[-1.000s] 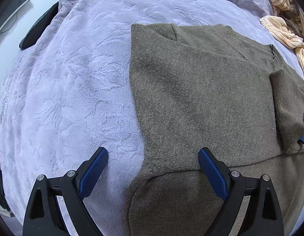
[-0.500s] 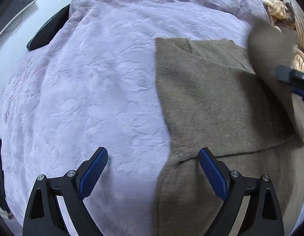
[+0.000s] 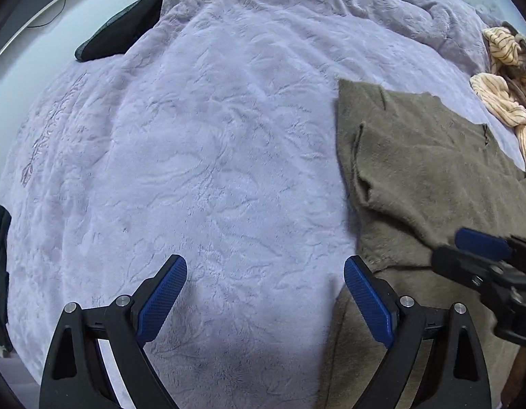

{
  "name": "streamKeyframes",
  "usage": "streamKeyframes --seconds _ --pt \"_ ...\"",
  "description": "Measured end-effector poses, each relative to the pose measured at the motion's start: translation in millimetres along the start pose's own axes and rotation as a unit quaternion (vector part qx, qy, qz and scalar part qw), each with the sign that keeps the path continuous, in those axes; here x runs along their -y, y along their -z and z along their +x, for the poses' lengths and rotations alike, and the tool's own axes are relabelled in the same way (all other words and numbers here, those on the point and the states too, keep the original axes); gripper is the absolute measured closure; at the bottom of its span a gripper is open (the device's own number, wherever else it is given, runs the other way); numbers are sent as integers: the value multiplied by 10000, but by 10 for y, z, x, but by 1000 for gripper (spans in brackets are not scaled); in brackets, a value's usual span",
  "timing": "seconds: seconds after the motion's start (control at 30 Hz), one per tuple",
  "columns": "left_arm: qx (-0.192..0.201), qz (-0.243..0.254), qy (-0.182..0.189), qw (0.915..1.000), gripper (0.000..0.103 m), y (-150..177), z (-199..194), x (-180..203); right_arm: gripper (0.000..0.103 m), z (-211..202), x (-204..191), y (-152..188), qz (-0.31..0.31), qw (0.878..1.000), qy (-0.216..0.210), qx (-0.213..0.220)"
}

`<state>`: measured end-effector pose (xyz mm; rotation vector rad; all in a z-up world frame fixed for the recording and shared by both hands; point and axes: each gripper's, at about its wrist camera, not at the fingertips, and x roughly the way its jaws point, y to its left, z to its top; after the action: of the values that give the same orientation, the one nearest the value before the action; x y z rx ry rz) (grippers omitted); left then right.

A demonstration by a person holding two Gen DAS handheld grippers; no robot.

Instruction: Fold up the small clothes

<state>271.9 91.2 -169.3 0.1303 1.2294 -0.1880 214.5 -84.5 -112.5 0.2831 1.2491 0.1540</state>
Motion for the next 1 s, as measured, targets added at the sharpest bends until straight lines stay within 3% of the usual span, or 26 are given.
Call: streamKeyframes --seconds 0.1,0.17,0.27,0.37,0.43,0.53,0.7,0.77,0.87,1.0 --pt "140 98 104 9998 9 -120 -83 108 42 -318 367 121 635 9977 -25 216" --pt "180 150 169 9996 9 -203 -82 202 42 -611 844 324 1509 9874 22 476" --pt "84 105 230 9996 9 -323 36 321 42 -1000 1602 713 2863 9545 177 818" --pt "22 29 242 9997 9 -375 106 425 42 -1145 2113 1020 3644 9268 298 863" --pt "-7 72 205 9998 9 -382 136 530 42 -1130 2367 1124 3993 9125 63 889" --pt "-38 257 145 9996 9 -383 198 694 44 -1086 2504 1093 4038 9066 -359 1167" --pt "-162 404 8 9991 9 -310 346 860 44 -1103 2664 1158 4301 8859 -592 1634" --pt "-135 435 6 9990 9 -289 363 907 47 -1066 2761 1234 4449 8787 -593 1628" --pt "-158 552 -87 9983 9 -266 396 956 53 -986 2859 1320 4504 8785 -579 1484" --pt "-169 558 -80 9983 9 -299 245 911 50 -1055 2815 1385 4604 8747 -772 1300"
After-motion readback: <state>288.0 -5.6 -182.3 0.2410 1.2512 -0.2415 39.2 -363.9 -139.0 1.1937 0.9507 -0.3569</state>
